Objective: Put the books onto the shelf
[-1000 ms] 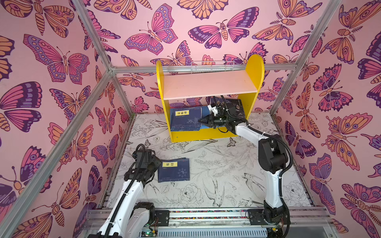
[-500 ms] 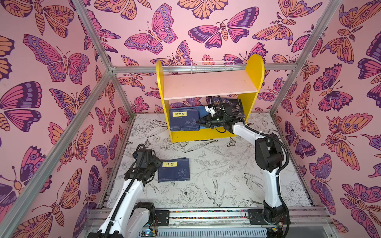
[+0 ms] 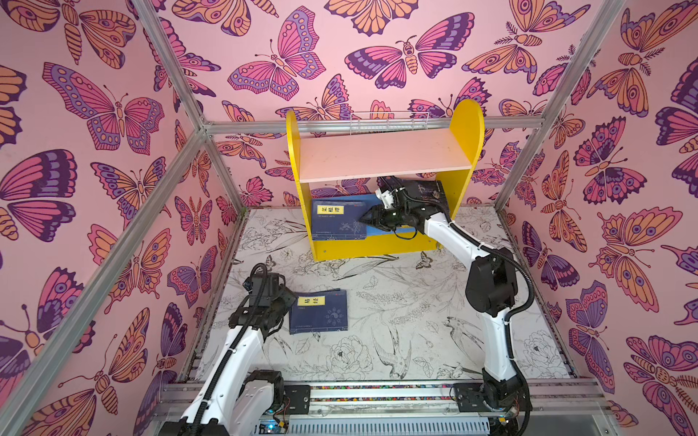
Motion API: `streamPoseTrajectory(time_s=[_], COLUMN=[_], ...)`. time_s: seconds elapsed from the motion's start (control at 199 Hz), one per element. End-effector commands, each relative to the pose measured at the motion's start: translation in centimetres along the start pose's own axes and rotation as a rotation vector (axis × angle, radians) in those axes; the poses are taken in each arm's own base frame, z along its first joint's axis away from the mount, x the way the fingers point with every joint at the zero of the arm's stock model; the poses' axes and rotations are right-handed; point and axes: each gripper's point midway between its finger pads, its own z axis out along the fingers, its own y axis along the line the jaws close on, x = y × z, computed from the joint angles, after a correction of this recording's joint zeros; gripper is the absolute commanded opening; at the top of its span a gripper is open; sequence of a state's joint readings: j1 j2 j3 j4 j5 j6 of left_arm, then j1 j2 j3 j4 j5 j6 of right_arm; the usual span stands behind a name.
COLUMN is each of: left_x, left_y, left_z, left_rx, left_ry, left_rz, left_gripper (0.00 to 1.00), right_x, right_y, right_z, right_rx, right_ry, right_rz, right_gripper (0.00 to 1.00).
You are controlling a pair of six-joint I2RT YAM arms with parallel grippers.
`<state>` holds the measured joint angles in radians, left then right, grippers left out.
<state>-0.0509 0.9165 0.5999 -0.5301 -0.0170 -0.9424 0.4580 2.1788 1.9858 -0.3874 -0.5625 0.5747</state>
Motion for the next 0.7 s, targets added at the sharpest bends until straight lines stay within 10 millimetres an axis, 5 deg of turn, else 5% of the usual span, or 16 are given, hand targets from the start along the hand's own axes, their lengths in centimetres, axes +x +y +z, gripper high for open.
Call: streamPoseTrajectory(time_s=[0.0, 0.216, 0.457, 0.592, 0.698], left_x=[0.0, 0.7, 2.3, 2.7, 3.0], left_y=[0.1, 0.6, 1.5, 2.2, 2.8], left_z=[0.0, 1.0, 3.1, 3.8, 4.1], left_rx=[-0.015, -0.047, -0.094, -0.121, -0.14], left_ry=[0.018, 0.06, 0.155, 0.167, 0.171], left_rz=[0.023, 0.062, 0.089, 0.089, 0.085], left_gripper=[0.65, 0.66, 0.66, 0.66, 0.66], right_x=[-1.8, 0.4, 10.4, 16.6, 19.6], right_y=[0.8, 3.0, 5.3, 4.4, 3.5], right_z=[-2.3, -4.5, -4.2, -2.5, -1.2], right_rx=[0.102, 0.145, 0.056, 0.044, 0.024], right_ry=[-0.08, -0.087, 0.064, 0.2, 0.267], right_rz=[-0.115, -0.269, -0.397, -0.415, -0.386], right_gripper=[0.54, 0.54, 0.54, 0.55, 0.55])
